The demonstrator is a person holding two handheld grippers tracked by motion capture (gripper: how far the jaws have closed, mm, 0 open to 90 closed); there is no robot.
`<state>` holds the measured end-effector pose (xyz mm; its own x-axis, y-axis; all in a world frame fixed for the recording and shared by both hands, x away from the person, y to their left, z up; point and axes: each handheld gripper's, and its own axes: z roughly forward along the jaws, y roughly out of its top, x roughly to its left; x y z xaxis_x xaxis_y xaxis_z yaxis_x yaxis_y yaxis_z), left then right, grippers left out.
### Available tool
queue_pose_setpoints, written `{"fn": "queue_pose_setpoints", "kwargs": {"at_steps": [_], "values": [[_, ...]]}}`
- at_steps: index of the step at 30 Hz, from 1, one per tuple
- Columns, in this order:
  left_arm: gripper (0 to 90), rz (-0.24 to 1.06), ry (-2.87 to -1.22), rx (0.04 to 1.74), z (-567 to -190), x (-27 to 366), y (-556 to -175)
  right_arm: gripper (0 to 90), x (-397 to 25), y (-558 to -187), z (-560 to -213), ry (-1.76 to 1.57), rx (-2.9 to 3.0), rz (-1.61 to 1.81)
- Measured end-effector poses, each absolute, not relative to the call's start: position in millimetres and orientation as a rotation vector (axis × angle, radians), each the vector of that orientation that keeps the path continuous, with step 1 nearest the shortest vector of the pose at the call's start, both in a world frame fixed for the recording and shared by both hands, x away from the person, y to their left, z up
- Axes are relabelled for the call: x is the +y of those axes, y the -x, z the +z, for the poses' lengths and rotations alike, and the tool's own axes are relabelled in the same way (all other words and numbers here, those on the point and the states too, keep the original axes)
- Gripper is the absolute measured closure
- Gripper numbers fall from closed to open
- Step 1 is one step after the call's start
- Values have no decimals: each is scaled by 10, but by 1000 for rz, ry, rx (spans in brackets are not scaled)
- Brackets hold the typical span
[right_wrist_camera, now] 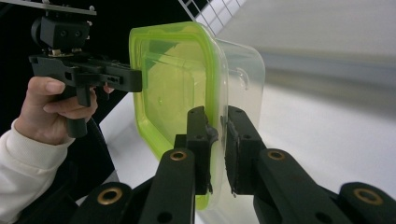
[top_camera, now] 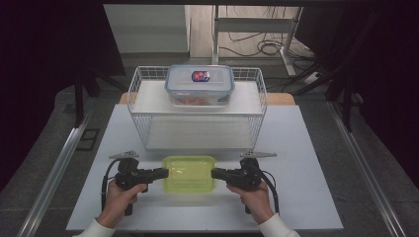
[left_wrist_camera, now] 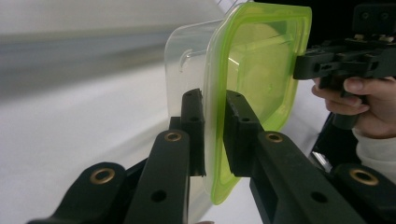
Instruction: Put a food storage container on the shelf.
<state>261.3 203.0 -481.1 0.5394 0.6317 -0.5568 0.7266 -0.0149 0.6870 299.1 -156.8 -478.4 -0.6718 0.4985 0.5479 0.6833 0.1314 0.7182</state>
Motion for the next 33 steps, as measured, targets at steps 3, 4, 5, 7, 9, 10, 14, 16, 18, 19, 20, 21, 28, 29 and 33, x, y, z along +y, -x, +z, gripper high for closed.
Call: {"fn": "queue_pose_setpoints", "kwargs": {"at_steps": [3,4,5,7,9,10,14,16,18,19,20,21,28,29,33], "values": [[798,-84,-1717,1127,-4743,2020,-2594,803,-1577,-2977,-4710,1151,-2252,-1603],[797,-80,-1717,1122,-4730,2018,-2590,803,-1579,-2972,-4692,1145,-2261,-1608],[797,-73,-1720,1116,-4711,2017,-2586,803,-1581,-2971,-4681,1141,-2267,-1614],[797,-68,-1720,1110,-4692,2015,-2584,803,-1584,-2967,-4656,1132,-2274,-1626],[797,-65,-1722,1109,-4680,2010,-2583,803,-1587,-2964,-4637,1125,-2283,-1626],[797,-64,-1723,1107,-4677,2008,-2584,803,-1588,-2965,-4633,1122,-2290,-1629],[797,-65,-1725,1102,-4663,1996,-2598,803,-1597,-2968,-4594,1113,-2307,-1641],[798,-64,-1723,1101,-4654,1992,-2607,803,-1599,-2967,-4572,1111,-2316,-1647],[798,-60,-1725,1095,-4632,1985,-2617,803,-1602,-2969,-4552,1111,-2318,-1656],[798,-54,-1726,1090,-4617,1982,-2620,803,-1605,-2972,-4542,1109,-2321,-1660],[798,-56,-1724,1091,-4604,1979,-2621,804,-1609,-2974,-4528,1107,-2321,-1664],[798,-53,-1722,1085,-4583,1976,-2628,804,-1615,-2977,-4516,1103,-2322,-1666],[798,-41,-1714,1064,-4467,1964,-2698,804,-1640,-3022,-4404,1092,-2331,-1703],[798,-43,-1709,1063,-4451,1964,-2708,804,-1642,-3032,-4386,1090,-2330,-1709],[797,-59,-1693,1048,-4388,1969,-2759,804,-1653,-3069,-4302,1081,-2338,-1728]]}}
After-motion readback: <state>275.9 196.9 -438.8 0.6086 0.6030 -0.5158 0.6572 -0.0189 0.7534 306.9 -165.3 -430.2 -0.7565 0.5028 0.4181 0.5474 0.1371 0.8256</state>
